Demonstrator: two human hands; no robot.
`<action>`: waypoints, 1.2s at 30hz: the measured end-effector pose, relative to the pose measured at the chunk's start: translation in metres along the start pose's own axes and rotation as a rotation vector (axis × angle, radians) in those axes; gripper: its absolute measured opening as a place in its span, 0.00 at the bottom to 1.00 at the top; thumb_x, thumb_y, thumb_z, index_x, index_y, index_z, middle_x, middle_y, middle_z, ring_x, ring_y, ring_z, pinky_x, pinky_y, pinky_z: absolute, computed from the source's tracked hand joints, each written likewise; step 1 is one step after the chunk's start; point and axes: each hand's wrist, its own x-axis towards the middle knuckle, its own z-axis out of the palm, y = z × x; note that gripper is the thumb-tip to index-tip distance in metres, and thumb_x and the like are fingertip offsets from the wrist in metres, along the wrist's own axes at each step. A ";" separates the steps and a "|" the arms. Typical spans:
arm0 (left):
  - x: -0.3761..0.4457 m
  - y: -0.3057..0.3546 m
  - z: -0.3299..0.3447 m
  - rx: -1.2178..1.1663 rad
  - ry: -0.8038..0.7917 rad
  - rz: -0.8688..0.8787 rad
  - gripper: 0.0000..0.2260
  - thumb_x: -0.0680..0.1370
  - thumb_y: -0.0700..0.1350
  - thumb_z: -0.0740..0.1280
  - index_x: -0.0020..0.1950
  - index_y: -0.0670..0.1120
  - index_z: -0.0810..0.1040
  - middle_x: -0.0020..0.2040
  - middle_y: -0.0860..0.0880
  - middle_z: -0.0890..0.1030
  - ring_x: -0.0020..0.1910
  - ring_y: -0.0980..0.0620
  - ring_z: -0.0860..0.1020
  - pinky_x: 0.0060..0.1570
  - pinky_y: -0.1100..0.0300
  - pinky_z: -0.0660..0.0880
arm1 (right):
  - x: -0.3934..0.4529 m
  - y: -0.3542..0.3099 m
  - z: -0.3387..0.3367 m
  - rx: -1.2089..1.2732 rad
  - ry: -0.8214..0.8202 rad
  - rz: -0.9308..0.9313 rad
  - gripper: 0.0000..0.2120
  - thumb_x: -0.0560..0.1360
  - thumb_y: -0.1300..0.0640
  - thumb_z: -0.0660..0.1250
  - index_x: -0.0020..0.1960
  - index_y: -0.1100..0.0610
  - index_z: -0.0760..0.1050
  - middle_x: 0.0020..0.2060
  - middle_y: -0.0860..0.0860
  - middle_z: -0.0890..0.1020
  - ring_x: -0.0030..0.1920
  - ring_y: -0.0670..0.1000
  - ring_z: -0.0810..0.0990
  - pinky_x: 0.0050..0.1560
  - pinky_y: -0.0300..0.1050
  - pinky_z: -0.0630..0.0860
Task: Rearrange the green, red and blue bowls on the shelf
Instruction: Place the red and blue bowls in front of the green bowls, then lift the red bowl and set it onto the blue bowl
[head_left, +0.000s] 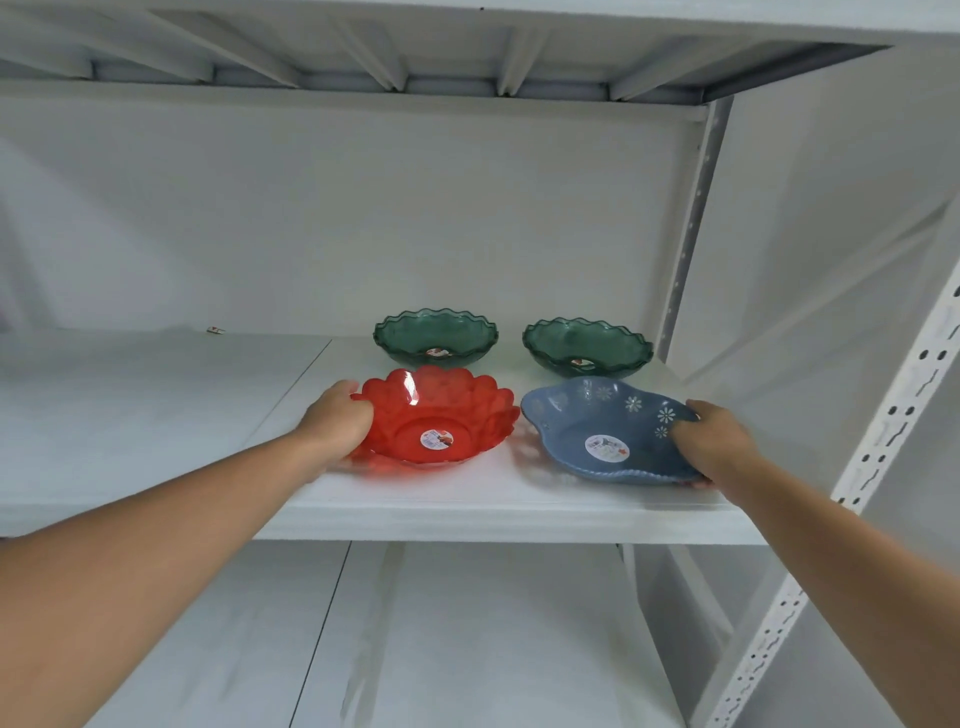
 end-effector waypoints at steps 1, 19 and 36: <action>-0.004 0.001 0.000 0.057 -0.003 0.019 0.31 0.80 0.56 0.60 0.84 0.51 0.65 0.76 0.45 0.76 0.69 0.38 0.79 0.69 0.46 0.76 | -0.001 -0.002 -0.001 -0.086 0.018 -0.013 0.21 0.77 0.47 0.60 0.66 0.51 0.78 0.59 0.62 0.83 0.53 0.66 0.83 0.50 0.57 0.84; -0.024 0.067 -0.040 0.331 0.107 0.431 0.30 0.85 0.62 0.55 0.85 0.50 0.64 0.84 0.46 0.66 0.82 0.44 0.66 0.78 0.49 0.62 | -0.063 -0.120 0.004 -0.451 0.008 -0.456 0.34 0.81 0.38 0.54 0.84 0.47 0.59 0.78 0.58 0.69 0.76 0.63 0.69 0.73 0.59 0.68; -0.013 -0.006 -0.039 0.314 0.051 0.284 0.28 0.87 0.57 0.55 0.82 0.43 0.69 0.79 0.42 0.73 0.78 0.42 0.71 0.72 0.52 0.67 | -0.091 -0.123 0.095 -0.513 -0.206 -0.491 0.26 0.78 0.33 0.55 0.64 0.49 0.78 0.73 0.52 0.73 0.76 0.58 0.63 0.71 0.61 0.64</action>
